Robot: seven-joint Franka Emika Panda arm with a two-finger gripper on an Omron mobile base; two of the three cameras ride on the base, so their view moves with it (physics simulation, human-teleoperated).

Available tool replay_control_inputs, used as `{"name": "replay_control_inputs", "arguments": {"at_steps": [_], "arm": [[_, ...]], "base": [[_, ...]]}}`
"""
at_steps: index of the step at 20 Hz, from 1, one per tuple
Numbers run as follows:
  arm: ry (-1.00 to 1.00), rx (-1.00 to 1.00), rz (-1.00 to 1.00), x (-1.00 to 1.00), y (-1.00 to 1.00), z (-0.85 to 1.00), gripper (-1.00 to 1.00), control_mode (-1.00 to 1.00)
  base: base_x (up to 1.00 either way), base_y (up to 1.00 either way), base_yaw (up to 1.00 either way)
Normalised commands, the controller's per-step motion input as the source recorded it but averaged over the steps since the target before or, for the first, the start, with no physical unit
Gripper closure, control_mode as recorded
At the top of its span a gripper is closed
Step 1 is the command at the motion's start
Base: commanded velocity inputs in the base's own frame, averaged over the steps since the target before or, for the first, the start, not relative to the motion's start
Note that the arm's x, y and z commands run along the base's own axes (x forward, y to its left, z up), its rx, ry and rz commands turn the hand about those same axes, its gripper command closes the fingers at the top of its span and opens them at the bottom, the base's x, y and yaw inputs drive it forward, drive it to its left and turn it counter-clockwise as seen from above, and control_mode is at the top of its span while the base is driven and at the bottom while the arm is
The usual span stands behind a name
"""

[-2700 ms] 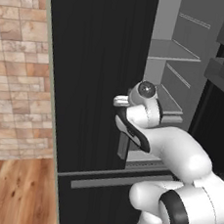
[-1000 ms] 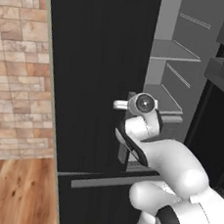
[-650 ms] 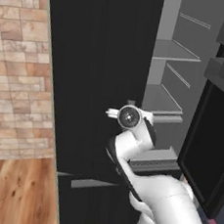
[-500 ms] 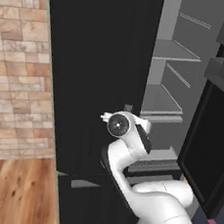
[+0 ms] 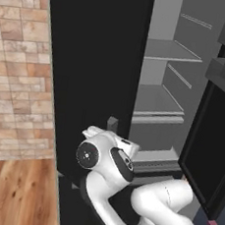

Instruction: Retrieve a lemon from the fridge and place it on the cutting board with the fish.

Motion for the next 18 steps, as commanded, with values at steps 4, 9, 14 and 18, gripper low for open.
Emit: {"name": "replay_control_inputs", "arguments": {"at_steps": [4, 9, 14, 18], "arm": [[0.1, -0.07, -0.26, -0.79, 0.72, 0.0, 1.0, -1.0], [0.12, -0.07, -0.32, -0.26, 0.72, 0.0, 1.0, -1.0], [0.16, -0.13, -0.39, -0.06, 0.86, 0.0, -1.0, -1.0], [0.15, -0.15, -0.32, 0.0, 0.66, 0.03, -1.0, -1.0]], "base": [[0.0, 0.0, 0.0], [0.0, 0.0, 0.0], [0.0, 0.0, 0.0], [0.0, 0.0, 0.0]]}}
